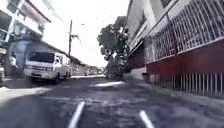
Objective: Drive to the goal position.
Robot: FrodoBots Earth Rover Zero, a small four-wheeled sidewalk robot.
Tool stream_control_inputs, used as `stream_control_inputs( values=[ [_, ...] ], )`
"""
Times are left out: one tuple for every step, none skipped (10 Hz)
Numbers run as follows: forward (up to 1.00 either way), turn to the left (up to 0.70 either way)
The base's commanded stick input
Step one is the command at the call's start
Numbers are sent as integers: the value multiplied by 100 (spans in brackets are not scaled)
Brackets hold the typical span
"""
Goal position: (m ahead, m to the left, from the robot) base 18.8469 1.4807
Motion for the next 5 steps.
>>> stream_control_inputs(
  values=[
    [85, 0],
    [85, 0],
    [85, 0],
    [85, 0],
    [85, 0]
  ],
)
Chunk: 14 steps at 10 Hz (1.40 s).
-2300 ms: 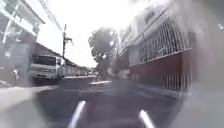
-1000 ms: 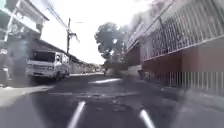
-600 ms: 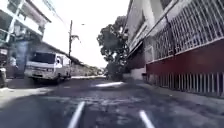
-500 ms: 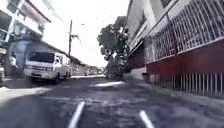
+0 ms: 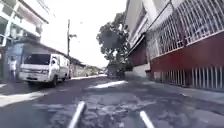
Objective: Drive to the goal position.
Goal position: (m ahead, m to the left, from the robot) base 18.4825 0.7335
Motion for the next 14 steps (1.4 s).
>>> stream_control_inputs(
  values=[
    [85, 0],
    [85, 0],
    [85, 0],
    [85, 0],
    [85, 0],
    [85, 0],
    [85, 0],
    [85, 0],
    [85, 0],
    [85, 0],
    [85, 0],
    [85, 0],
    [85, 0],
    [85, 0]
  ],
)
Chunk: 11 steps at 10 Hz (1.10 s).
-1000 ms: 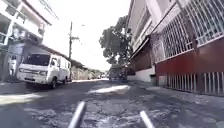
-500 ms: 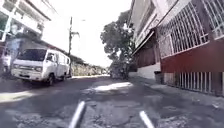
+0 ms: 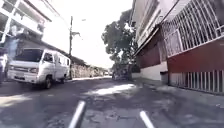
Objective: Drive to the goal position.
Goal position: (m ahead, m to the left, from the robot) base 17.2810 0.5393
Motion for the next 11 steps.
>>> stream_control_inputs(
  values=[
    [85, 0],
    [85, 0],
    [85, 0],
    [85, 0],
    [85, 0],
    [85, 0],
    [85, 0],
    [85, 0],
    [85, 0],
    [85, 0],
    [85, 0]
  ],
)
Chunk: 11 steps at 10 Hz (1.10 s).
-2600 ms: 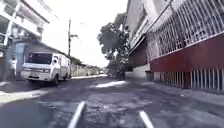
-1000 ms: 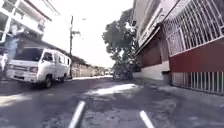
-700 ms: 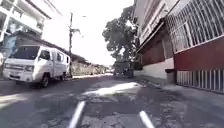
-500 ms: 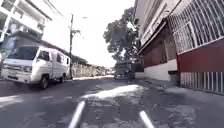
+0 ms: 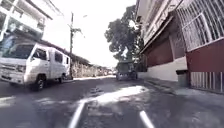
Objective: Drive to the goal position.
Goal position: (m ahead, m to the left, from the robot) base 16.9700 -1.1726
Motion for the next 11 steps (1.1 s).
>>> stream_control_inputs(
  values=[
    [85, 0],
    [85, 0],
    [85, 0],
    [85, 0],
    [85, 0],
    [85, 0],
    [85, 0],
    [85, 0],
    [85, 0],
    [85, 0],
    [85, 0]
  ],
)
